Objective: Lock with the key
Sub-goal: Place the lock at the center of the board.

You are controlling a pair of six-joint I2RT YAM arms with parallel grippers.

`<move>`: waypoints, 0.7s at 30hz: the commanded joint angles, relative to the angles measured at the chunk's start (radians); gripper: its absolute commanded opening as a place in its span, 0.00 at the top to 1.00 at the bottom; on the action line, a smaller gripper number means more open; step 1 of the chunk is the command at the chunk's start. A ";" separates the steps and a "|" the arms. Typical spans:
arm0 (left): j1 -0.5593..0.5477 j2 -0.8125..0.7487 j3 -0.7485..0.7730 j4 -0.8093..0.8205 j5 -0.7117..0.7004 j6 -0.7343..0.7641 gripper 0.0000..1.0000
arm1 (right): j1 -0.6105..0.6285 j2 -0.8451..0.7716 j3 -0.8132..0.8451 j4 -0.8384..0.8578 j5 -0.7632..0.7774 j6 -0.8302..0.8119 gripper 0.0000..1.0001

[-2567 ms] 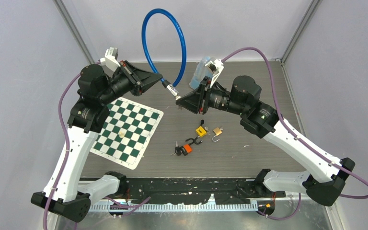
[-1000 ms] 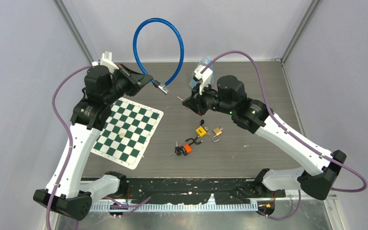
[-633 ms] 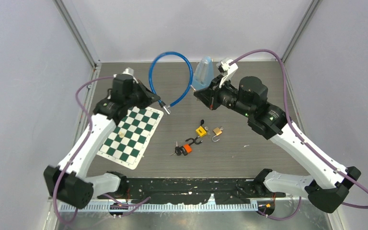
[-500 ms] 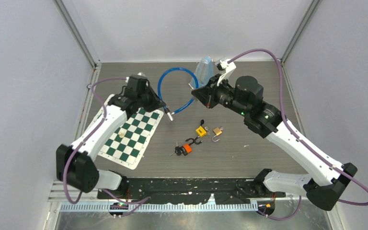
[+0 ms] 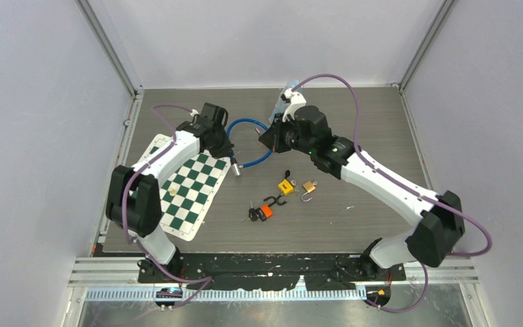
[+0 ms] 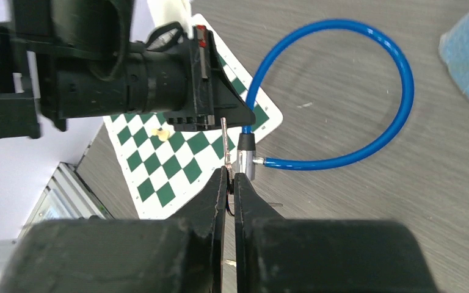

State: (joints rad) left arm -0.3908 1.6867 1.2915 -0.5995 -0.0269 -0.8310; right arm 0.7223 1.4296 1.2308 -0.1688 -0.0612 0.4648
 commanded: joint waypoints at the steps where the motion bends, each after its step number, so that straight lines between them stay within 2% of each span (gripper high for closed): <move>1: 0.008 0.048 0.060 0.003 -0.021 0.021 1.00 | -0.009 0.097 0.058 0.051 0.022 0.065 0.95; 5: 0.015 0.093 0.075 -0.012 -0.014 0.030 1.00 | -0.017 0.189 0.097 0.043 0.032 0.083 0.95; 10: 0.022 0.124 0.089 -0.032 -0.017 0.041 0.80 | -0.029 0.312 0.148 0.032 0.037 0.117 0.95; 14: 0.031 0.120 0.096 -0.048 -0.017 0.043 0.60 | -0.033 0.384 0.181 0.031 0.046 0.124 0.95; 18: 0.041 0.090 0.100 -0.059 -0.027 0.046 0.49 | -0.036 0.452 0.229 0.021 0.056 0.122 0.95; 21: 0.047 0.046 0.093 -0.071 -0.033 0.047 0.48 | -0.036 0.508 0.260 0.017 0.057 0.120 0.95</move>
State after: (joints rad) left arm -0.3561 1.8149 1.3590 -0.6498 -0.0345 -0.7982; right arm 0.6891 1.8996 1.4166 -0.1684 -0.0261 0.5720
